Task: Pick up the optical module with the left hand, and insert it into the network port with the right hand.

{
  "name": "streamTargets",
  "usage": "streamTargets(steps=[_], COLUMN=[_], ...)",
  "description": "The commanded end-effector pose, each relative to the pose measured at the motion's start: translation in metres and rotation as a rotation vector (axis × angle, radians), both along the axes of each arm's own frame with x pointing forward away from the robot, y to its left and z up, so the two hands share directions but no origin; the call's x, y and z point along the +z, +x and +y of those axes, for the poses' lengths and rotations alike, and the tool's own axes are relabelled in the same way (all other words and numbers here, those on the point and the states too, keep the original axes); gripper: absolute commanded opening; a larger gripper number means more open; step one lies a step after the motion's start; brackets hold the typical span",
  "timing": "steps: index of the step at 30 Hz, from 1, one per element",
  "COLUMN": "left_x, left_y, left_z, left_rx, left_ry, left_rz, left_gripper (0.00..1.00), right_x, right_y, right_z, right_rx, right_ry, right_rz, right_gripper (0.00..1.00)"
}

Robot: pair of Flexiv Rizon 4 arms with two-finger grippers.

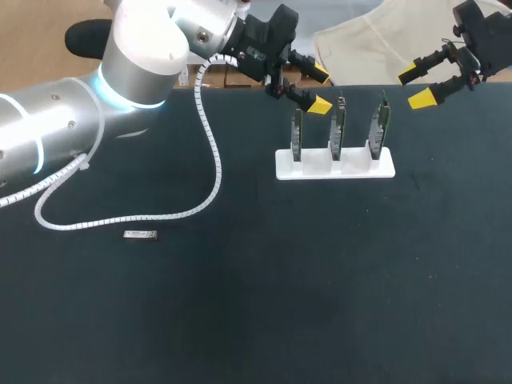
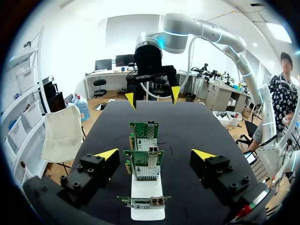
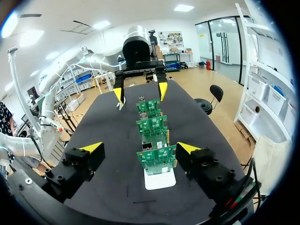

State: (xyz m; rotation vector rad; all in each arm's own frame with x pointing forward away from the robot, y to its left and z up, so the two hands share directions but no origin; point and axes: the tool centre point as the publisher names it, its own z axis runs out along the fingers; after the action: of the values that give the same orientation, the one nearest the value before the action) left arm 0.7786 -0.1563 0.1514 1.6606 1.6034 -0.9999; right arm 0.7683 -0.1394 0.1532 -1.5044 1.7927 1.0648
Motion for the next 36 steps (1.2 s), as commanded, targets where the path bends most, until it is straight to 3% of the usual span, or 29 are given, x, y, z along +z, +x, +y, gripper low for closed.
streamTargets(steps=[1, 7, 14, 18, 21, 26, 30, 36], left_x=[0.000, 0.007, 0.048, 0.079, 0.097, 0.112, 0.115, 0.110], left_y=[0.000, 0.002, 0.016, 0.019, 0.013, -0.011, -0.033, -0.073], left_z=[0.000, 0.000, 0.012, 0.038, 0.062, 0.109, 0.145, 0.197], left_rx=[0.000, 0.000, 0.042, 0.091, 0.111, 0.170, 0.231, 0.233], left_ry=[-0.001, -0.031, -0.101, -0.113, -0.063, 0.098, 0.134, 0.240], left_rz=[-0.001, -0.025, -0.128, -0.204, -0.250, -0.299, -0.318, -0.307], left_gripper=[1.00, 1.00, 1.00, 1.00, 1.00, 1.00, 1.00, 1.00], right_x=[0.000, 0.000, 0.000, 0.000, 0.000, 0.000, 0.000, 0.000], right_y=[-0.001, -0.001, -0.001, -0.001, -0.001, -0.001, -0.001, -0.001], right_z=[0.000, 0.000, 0.000, 0.000, 0.000, 0.000, 0.000, 0.000], right_rx=[-0.002, -0.002, -0.002, -0.002, -0.002, -0.002, -0.002, -0.002], right_ry=[0.000, 0.000, 0.000, 0.000, 0.000, 0.000, 0.000, 0.000], right_rz=[-0.002, -0.002, -0.002, -0.002, -0.002, -0.002, -0.002, -0.002], right_gripper=[1.00, 1.00, 1.00, 1.00, 1.00, 1.00, 1.00, 1.00])
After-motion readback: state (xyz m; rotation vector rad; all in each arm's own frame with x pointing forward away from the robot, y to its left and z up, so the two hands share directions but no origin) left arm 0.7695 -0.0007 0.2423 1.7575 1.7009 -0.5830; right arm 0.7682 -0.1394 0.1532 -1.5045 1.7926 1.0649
